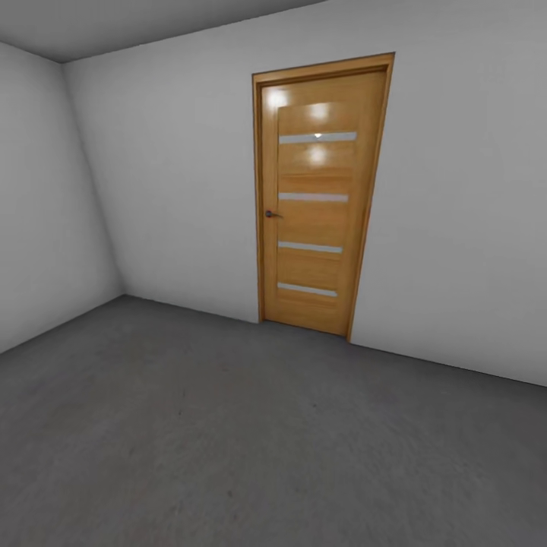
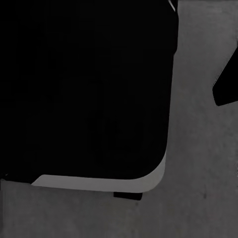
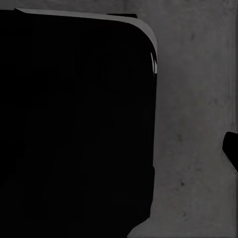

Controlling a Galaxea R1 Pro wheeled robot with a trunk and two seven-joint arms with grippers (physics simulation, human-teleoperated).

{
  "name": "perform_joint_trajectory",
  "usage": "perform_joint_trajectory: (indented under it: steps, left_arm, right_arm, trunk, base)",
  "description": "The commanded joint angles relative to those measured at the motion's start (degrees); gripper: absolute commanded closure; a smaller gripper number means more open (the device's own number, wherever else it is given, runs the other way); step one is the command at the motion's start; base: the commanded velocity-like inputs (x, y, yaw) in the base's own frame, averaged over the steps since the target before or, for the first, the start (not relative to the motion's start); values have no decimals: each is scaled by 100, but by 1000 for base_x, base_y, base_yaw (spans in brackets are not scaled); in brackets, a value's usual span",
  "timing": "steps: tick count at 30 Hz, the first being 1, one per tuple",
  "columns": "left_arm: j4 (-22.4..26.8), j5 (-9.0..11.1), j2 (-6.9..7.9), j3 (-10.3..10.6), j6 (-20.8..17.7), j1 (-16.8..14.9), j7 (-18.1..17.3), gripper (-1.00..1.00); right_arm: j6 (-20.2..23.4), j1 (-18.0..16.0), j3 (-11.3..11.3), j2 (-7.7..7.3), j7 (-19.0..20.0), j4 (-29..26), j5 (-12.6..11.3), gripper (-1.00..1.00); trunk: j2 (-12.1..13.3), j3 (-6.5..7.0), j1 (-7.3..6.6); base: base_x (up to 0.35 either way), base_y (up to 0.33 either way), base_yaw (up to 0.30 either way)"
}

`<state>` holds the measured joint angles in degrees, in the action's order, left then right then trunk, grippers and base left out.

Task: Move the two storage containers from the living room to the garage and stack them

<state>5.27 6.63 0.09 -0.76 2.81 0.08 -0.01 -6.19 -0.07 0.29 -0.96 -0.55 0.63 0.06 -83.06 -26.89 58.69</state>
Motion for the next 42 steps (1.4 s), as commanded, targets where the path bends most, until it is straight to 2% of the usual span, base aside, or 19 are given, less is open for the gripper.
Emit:
perform_joint_trajectory:
  steps: [1, 42]
  left_arm:
    - [2, 49, -1, -3, 9, -1, 0, -100]
    - [0, 49, -1, -3, 9, -1, 9, -100]
  right_arm:
    - [-25, -2, 4, 0, -6, 7, 1, -100]
    - [-32, -2, 7, 38, 2, 7, 42, -100]
  trunk:
    - [-2, -4, 4]
    - [-2, -4, 4]
  base:
    - [322, 0, 0]
    - [322, 1, -14]
